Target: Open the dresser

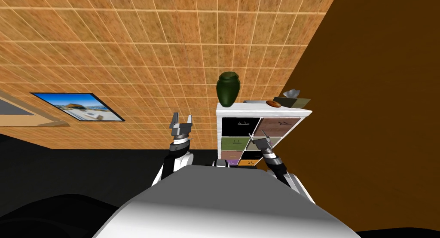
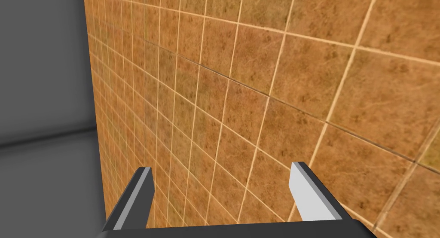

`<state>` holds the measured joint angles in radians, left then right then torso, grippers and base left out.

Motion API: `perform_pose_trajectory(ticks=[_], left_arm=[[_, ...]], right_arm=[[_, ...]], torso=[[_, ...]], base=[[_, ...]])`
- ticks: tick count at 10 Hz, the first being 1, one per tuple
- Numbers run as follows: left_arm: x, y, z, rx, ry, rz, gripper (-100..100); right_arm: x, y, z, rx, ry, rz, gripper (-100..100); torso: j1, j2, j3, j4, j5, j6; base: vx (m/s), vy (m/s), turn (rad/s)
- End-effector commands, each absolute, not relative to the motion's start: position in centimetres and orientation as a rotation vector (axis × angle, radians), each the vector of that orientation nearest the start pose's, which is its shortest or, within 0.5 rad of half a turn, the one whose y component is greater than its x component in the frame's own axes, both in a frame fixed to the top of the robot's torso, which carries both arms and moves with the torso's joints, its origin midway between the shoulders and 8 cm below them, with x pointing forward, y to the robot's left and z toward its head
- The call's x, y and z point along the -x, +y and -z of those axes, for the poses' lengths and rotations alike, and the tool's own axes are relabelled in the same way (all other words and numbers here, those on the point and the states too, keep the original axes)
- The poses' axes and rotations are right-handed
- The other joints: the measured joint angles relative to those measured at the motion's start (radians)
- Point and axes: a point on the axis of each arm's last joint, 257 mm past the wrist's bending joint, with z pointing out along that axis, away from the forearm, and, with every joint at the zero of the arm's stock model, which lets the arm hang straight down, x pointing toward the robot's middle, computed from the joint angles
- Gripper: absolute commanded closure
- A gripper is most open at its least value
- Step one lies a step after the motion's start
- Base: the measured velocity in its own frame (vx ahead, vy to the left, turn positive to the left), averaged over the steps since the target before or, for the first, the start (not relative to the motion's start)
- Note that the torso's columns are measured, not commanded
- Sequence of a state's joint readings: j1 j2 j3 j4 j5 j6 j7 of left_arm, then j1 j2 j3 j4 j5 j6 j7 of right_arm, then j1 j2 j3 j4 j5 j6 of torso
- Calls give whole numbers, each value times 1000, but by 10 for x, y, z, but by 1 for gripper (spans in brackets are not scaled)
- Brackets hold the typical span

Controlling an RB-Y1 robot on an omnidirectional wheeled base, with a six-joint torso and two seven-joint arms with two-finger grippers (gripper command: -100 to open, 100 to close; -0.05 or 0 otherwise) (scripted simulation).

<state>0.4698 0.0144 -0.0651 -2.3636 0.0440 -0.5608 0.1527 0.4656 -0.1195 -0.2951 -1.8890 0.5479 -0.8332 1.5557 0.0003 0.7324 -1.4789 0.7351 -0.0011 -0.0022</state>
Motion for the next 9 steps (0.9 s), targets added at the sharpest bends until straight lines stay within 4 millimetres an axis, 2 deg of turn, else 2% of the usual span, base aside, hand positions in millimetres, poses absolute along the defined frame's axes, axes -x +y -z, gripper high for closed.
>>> perform_pose_trajectory(ticks=[1,9], left_arm=[[-317,255,-80,592,441,1589,0],[-317,255,-80,592,441,1589,0]], right_arm=[[-357,-308,116,663,919,673,-100],[-361,-320,153,866,899,875,-100]], torso=[[0,0,0,0,0,0],[-2,-1,1,-6,-5,0]], base=[[-4,46,-12],[-3,45,-23]])
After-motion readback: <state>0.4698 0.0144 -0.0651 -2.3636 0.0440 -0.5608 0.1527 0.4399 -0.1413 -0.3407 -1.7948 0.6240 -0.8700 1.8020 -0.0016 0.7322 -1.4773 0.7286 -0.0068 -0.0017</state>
